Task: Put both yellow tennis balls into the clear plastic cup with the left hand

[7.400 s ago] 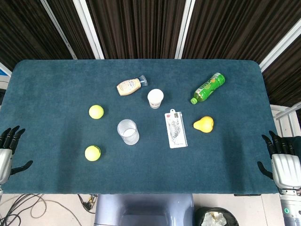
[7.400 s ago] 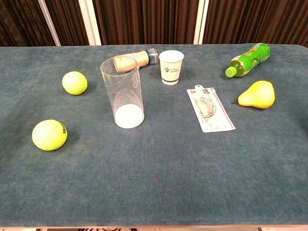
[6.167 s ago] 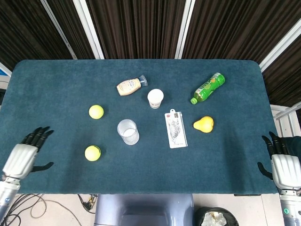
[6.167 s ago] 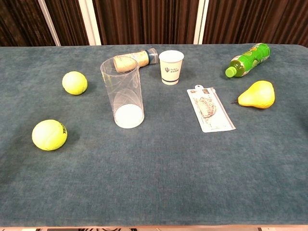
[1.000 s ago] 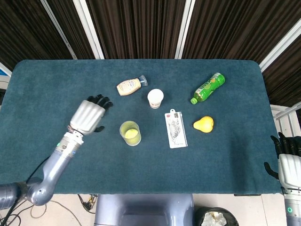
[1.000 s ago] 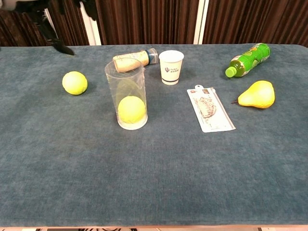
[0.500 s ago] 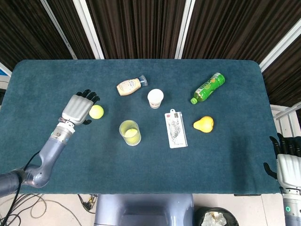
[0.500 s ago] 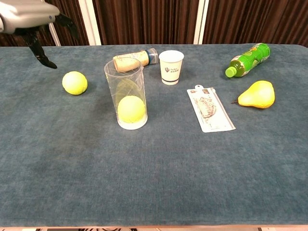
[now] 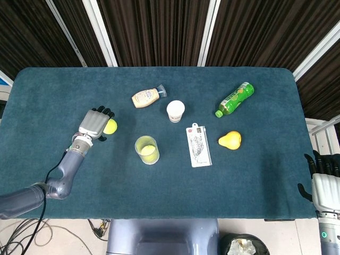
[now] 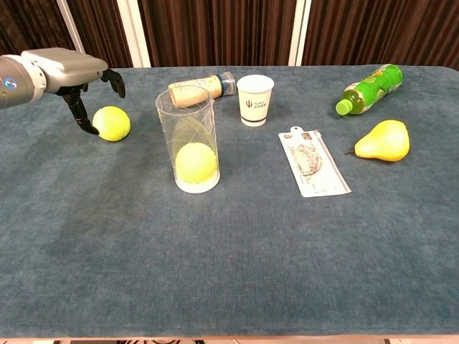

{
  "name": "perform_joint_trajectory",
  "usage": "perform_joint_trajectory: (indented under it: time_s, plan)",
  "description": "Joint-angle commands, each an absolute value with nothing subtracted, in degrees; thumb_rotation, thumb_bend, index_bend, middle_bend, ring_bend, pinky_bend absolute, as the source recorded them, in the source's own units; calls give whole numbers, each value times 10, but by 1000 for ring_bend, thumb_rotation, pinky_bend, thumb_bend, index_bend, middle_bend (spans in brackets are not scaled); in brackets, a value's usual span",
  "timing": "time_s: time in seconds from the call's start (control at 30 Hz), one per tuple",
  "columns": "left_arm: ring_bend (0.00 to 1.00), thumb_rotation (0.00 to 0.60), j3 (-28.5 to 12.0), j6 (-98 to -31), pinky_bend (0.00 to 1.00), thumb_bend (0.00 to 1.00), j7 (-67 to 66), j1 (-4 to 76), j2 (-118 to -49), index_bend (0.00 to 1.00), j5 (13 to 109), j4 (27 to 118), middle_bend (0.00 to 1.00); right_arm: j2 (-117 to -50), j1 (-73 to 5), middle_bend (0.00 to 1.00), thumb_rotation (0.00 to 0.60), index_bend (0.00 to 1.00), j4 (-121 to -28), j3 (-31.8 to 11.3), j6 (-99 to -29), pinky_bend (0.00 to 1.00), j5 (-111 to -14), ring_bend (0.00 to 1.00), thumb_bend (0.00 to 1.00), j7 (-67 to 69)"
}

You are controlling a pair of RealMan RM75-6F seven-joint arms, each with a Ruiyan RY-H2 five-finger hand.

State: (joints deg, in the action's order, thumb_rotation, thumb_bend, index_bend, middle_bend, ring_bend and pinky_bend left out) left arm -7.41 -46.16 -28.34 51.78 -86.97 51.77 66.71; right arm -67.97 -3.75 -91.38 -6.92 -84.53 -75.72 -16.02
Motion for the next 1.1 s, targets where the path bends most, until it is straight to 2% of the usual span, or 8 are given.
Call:
perform_joint_trajectory:
  time_s: [0.03,0.4,0.47,0.6,0.83,1.1]
  plan:
    - [129,600,-71,-448,295,65,-251,517,-906,274,534,616,209,-681,-38,75,600,143,-914,-69,-845,87,-757,113,339,-162]
    - [133,600,-58,-429,300,96,-232,516,-947,281,568,545,220,-686,-39,75,600,143,-911,-70,-843,87,-753,113,339,-166]
    - [151,600,-57,-428,321,135,-232,516,-954,295,571,536,239,-687,-40,75,600,143,-910,-71,-844,87,-753,113,340,-167]
    - [245,600,-54,-428,427,266,-234,516,-969,362,580,517,336,-688,-40,75,600,143,-910,-71,-845,87,-754,113,339,-167]
    - [387,600,-57,-444,587,376,-239,511,-984,473,595,497,497,-687,-38,75,600,143,-911,-72,-849,87,-754,112,340,-165]
    - [400,600,-75,-479,598,391,-231,507,-956,490,614,540,508,-685,-37,75,600,143,-915,-73,-853,87,-756,113,339,-162]
